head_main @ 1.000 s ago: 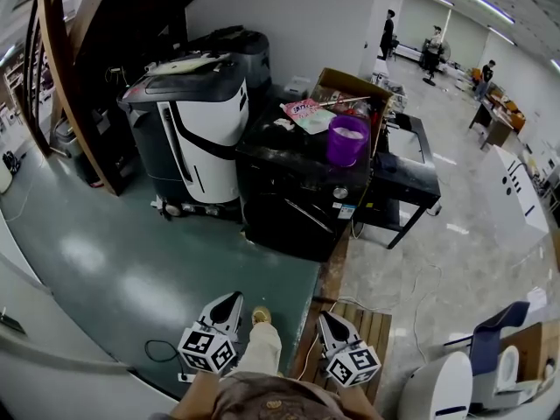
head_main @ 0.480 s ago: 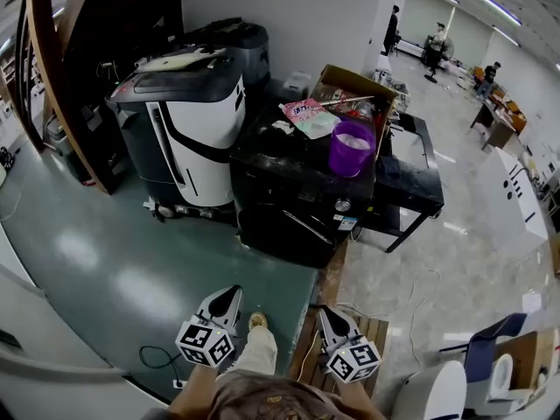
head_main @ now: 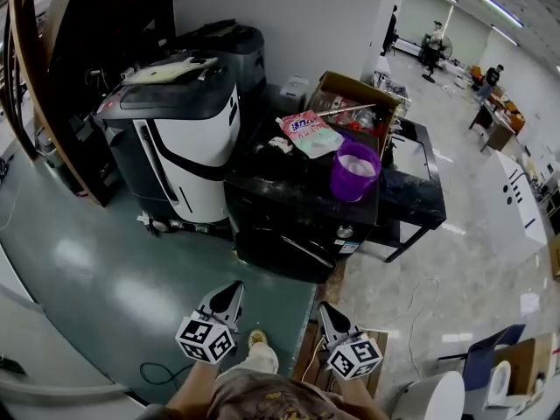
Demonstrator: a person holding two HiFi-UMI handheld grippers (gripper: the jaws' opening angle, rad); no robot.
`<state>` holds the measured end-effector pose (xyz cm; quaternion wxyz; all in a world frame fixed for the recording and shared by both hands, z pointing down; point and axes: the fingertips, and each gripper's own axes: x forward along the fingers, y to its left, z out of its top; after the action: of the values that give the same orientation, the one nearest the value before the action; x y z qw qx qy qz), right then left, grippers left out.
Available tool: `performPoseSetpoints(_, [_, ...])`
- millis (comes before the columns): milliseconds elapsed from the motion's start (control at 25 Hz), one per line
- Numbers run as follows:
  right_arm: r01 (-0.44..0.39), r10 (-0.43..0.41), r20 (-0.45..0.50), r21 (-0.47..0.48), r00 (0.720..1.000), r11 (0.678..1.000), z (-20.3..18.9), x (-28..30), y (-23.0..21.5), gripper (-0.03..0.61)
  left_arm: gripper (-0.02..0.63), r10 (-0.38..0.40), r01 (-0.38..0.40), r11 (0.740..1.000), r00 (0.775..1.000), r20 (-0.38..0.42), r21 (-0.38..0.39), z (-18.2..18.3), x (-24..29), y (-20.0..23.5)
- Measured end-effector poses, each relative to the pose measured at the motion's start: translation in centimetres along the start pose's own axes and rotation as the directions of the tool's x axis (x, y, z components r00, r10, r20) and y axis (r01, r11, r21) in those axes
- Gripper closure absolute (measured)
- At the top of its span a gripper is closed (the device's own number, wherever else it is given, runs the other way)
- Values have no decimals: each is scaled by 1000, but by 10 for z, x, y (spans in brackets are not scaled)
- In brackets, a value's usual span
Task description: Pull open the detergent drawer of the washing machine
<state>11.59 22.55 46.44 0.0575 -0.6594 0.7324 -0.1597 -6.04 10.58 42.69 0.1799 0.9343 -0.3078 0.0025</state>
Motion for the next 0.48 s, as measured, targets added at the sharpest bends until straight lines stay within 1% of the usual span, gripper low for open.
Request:
performPoseSetpoints(280, [6,-6,11,5,1000,1000,18,64,-17,575,592,-14,14,1000,1000,-7,-5,22,50,39])
performPoseSetpoints(480, [16,-17,16,19,1000,1000,25,96,-28,575,592,-33,32,999,999,-21,-11,30,78,59])
